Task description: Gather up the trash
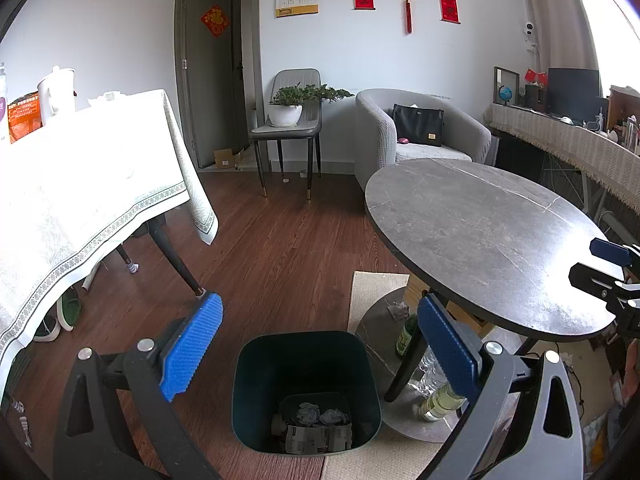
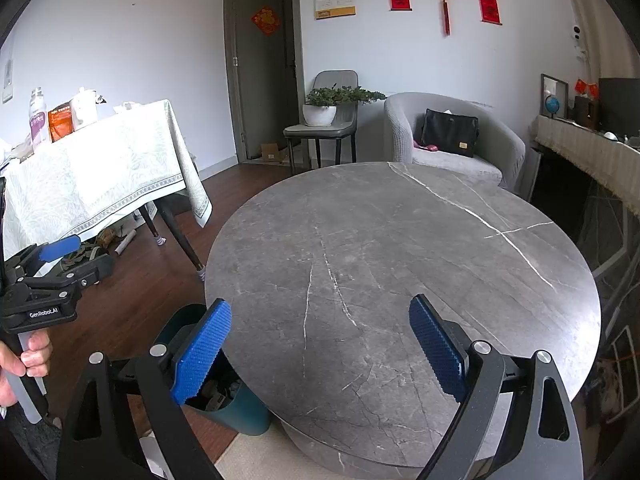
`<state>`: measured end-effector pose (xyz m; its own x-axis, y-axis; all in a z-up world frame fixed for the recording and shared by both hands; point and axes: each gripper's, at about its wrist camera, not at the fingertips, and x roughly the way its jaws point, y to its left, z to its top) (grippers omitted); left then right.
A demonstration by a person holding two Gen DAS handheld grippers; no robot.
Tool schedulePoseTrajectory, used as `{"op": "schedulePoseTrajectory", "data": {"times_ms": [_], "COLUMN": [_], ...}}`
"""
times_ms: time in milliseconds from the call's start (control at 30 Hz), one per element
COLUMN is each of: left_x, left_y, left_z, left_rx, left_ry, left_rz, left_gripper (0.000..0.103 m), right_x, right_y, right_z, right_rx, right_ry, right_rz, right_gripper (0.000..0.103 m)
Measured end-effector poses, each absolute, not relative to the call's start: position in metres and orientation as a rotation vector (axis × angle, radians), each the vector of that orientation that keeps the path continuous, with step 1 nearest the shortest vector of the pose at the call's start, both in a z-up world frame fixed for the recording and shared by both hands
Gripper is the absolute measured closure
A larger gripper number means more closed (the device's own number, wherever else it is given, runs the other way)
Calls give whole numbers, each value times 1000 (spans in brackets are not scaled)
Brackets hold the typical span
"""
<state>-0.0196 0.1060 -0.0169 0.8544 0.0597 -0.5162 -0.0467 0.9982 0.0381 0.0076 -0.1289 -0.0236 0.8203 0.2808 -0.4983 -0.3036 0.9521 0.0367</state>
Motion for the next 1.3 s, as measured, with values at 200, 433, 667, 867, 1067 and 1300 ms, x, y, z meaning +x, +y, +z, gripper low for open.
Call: {"op": "schedulePoseTrajectory", "data": {"times_ms": [200,433,667,867,1067,1300], "left_x": [-20,-19,-19,-19,-19,-20], "left_y": [106,106,106,106,106,106], "left_z": [-17,-18,-18,-19,-18,-21], "left_rx": [26,21,20,20,20,20], "left_ry": [544,547,547,547,547,550], "left_rz": [55,56,56,57,57,59], "left_gripper": [3,3,3,3,3,3], "right_x": [8,8,8,8,8,8], "right_y": [-129,-129,-129,-129,-129,-130], "right_z": [-24,-24,-24,-24,-24,-24], "right_rx": [-44,-44,-43,-44,-43,-43], "right_ry": [524,523,523,524,522,522], "right_rz": [310,311,311,311,310,311], "right_gripper": [11,11,11,11,11,11]}}
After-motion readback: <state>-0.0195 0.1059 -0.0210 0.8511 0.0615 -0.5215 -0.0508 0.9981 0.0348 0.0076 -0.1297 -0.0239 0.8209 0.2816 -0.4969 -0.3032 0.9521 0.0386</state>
